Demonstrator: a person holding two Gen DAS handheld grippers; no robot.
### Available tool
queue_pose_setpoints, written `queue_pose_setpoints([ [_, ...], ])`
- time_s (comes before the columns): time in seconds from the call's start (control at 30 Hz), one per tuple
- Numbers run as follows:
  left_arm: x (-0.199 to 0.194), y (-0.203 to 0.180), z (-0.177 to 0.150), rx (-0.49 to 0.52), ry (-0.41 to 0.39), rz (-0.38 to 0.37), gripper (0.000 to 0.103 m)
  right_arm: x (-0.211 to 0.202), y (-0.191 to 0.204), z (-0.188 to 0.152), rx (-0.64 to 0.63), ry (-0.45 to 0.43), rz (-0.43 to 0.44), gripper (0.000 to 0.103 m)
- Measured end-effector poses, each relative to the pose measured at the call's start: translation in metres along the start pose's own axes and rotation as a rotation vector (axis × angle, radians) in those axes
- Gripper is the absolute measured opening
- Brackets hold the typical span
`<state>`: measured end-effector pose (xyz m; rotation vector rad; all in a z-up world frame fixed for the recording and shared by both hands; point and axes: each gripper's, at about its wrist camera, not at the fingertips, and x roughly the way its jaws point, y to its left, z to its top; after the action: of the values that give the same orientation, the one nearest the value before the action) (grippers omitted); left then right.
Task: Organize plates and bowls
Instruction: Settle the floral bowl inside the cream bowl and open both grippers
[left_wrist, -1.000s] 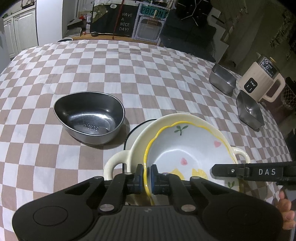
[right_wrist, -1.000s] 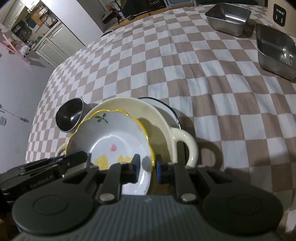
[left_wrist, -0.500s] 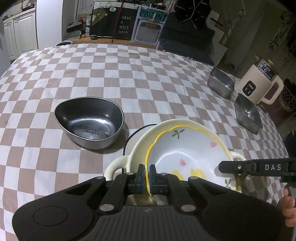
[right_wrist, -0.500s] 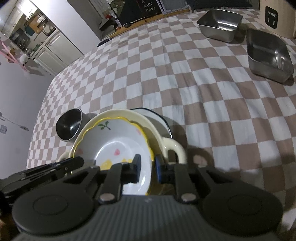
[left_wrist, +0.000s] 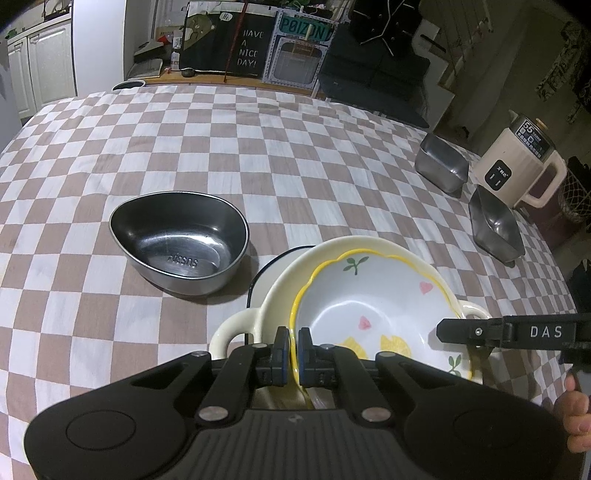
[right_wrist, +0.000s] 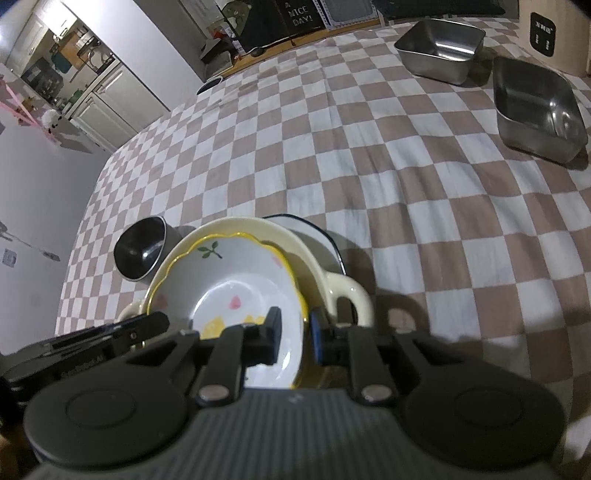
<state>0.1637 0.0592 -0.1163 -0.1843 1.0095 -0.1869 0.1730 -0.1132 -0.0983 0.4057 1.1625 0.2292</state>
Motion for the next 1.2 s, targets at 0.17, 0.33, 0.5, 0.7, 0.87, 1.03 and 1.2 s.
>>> queue_pose_setpoints([
  [0.17, -0.002, 0.001, 0.0, -0.001, -0.003, -0.002, 0.005, -0.003, 0.002, 0.0, -0.032, 0.008, 0.007, 0.039],
  [0.33, -0.004, 0.001, 0.001, -0.001, -0.002, -0.003, 0.006, -0.002, 0.014, -0.003, -0.104, 0.007, -0.006, 0.047],
  [0.5, -0.007, 0.001, 0.002, -0.007, -0.005, -0.003, 0.007, -0.006, 0.007, 0.001, -0.063, 0.008, 0.017, 0.047],
  [0.7, -0.011, 0.001, 0.001, -0.006, -0.007, -0.003, 0.008, -0.009, 0.008, 0.001, -0.065, 0.0, 0.02, 0.047],
  [0.87, -0.015, -0.001, 0.001, 0.001, -0.01, -0.004, 0.015, -0.014, 0.009, 0.001, -0.066, -0.015, 0.024, 0.047],
  [1.03, -0.02, -0.004, 0.0, 0.009, -0.017, -0.004, 0.017, -0.02, 0.007, 0.001, -0.067, -0.034, 0.042, 0.047],
  [1.2, -0.025, -0.007, -0.001, 0.014, -0.02, 0.002, 0.024, -0.029, 0.009, -0.002, -0.077, -0.049, 0.058, 0.047],
])
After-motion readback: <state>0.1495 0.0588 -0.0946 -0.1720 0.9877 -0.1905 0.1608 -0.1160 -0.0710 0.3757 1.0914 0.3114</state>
